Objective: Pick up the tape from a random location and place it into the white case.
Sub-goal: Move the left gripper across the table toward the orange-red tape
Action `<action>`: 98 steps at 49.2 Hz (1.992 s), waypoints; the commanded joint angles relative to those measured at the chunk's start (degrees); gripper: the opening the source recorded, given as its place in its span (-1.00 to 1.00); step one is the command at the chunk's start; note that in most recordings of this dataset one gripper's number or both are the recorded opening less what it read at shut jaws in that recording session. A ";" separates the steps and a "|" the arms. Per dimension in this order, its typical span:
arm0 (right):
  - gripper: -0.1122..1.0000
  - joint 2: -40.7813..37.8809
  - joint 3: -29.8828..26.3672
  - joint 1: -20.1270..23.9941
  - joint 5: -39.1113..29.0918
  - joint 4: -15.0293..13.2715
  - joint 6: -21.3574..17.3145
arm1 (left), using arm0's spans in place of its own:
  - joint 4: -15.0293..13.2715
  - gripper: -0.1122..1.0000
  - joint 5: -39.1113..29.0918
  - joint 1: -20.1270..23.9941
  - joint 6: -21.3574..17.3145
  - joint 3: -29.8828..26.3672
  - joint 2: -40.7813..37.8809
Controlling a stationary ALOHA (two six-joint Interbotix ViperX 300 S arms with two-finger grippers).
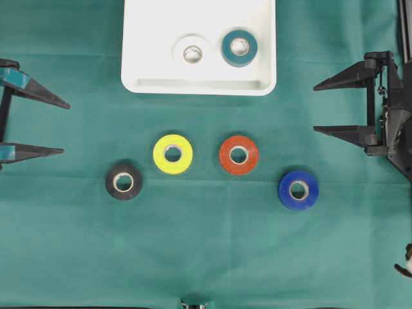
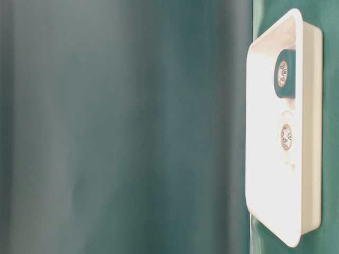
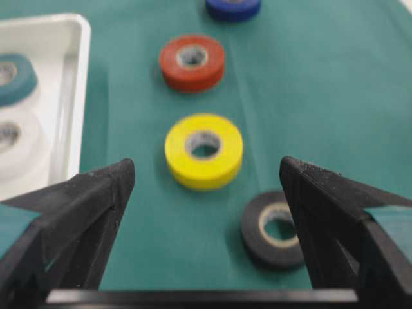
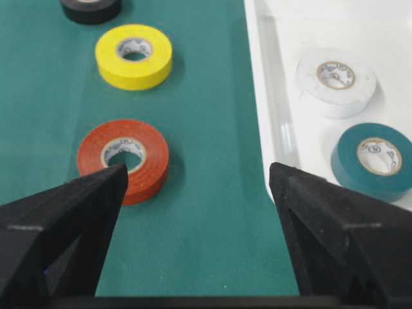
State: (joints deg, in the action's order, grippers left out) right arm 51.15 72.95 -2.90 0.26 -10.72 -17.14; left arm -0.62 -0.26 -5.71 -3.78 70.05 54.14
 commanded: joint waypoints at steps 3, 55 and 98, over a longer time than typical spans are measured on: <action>0.75 -0.26 -1.67 -0.09 0.26 0.00 0.00 | 0.00 0.93 4.75 -0.18 0.09 -2.55 -4.13; 0.74 -0.53 -1.85 -0.09 -0.35 -0.26 0.18 | 0.00 0.93 2.29 -0.09 -0.44 -48.78 -54.58; 0.74 -0.62 -2.20 -0.09 -0.97 -0.26 0.18 | 0.00 0.93 -23.20 0.18 1.05 -64.34 -63.11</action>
State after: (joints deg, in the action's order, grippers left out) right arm 50.89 72.42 -2.90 -0.97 -10.90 -17.05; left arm -0.53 -18.63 -5.71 -2.81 9.05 -9.23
